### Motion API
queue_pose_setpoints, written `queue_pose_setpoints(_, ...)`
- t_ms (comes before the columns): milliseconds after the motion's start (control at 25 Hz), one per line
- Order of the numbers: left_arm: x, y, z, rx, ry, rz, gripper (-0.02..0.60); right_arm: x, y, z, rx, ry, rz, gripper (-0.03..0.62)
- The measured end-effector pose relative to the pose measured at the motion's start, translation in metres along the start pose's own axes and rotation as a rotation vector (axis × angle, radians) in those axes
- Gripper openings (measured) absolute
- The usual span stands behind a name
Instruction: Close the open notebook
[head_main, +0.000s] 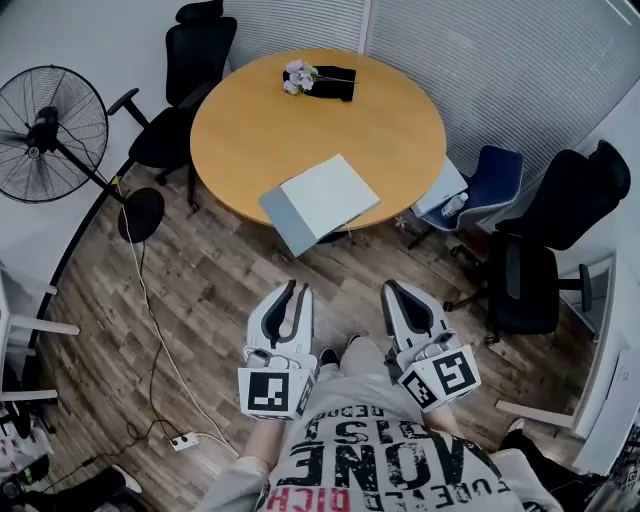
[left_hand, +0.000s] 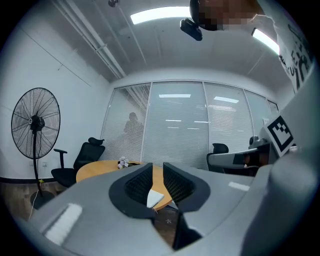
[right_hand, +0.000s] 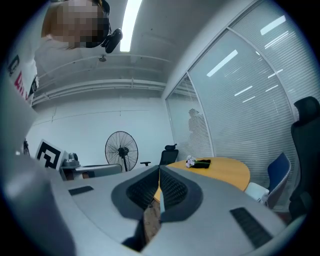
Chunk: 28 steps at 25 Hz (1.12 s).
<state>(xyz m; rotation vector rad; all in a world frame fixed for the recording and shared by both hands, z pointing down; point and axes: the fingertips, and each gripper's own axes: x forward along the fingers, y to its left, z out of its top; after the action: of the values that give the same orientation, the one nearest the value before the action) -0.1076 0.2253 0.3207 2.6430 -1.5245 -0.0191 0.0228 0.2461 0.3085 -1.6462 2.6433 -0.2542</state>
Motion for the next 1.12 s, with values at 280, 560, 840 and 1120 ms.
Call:
queue_pose_setpoints(280,0.020,0.020,-0.009,-0.017,0.026,0.037,0.077,0.031,-0.011,-0.005,0.009,0.023,0.032,0.012)
queue_pose_setpoints(560,0.064,0.031,-0.006,-0.020,0.016,0.074,0.077,0.070,-0.044,0.001,0.008,0.026,0.076,0.012)
queue_pose_setpoints(840,0.118,0.028,0.007,-0.010,-0.017,0.120,0.076,0.105,-0.090,0.015,-0.003,0.024,0.127,0.012)
queue_pose_setpoints(1120,0.155,0.027,0.007,-0.012,-0.032,0.179,0.075,0.129,-0.126,0.022,-0.013,0.029,0.179,0.012)
